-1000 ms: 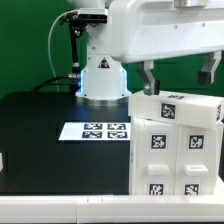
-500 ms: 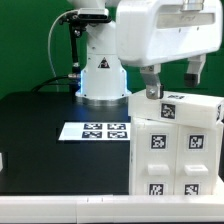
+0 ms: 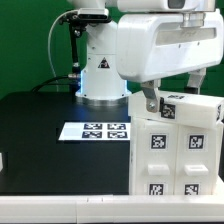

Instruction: Assemble cabinet

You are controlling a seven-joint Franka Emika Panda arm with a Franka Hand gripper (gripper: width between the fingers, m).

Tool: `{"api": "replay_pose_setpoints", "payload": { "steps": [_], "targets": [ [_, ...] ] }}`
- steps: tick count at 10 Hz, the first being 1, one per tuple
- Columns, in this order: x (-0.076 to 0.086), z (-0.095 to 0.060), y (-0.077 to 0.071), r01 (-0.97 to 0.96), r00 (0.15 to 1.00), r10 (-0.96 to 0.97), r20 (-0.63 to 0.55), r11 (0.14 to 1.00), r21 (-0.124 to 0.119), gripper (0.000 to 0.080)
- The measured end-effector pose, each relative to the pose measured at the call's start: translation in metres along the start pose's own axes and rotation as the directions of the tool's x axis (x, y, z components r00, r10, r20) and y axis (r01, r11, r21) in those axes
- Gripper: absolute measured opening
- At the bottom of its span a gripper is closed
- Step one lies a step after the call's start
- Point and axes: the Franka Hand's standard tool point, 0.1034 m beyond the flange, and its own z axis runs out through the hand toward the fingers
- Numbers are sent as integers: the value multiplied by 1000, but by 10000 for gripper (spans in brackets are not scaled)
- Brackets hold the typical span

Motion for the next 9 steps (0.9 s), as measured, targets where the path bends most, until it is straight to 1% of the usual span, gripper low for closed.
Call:
{"api": "replay_pose_setpoints", "payload": {
  "steps": [1,3,4,5,6,8,9],
  "targets": [
    [0,0,0,-37,999,37,0,999,0,553],
    [0,0,0,-203,979,203,0,979,0,554],
    [0,0,0,-290,957,290,0,957,0,554],
    [1,0,0,-402,915,402,-8,915,-3,554],
    [3,-1,-2,-544,839,543,-28,839,-5,554],
    [4,0,-4,-773,634,773,-35,634,4,554],
    [4,0,-4,-875,484,875,-31,484,19,555]
  ]
}}
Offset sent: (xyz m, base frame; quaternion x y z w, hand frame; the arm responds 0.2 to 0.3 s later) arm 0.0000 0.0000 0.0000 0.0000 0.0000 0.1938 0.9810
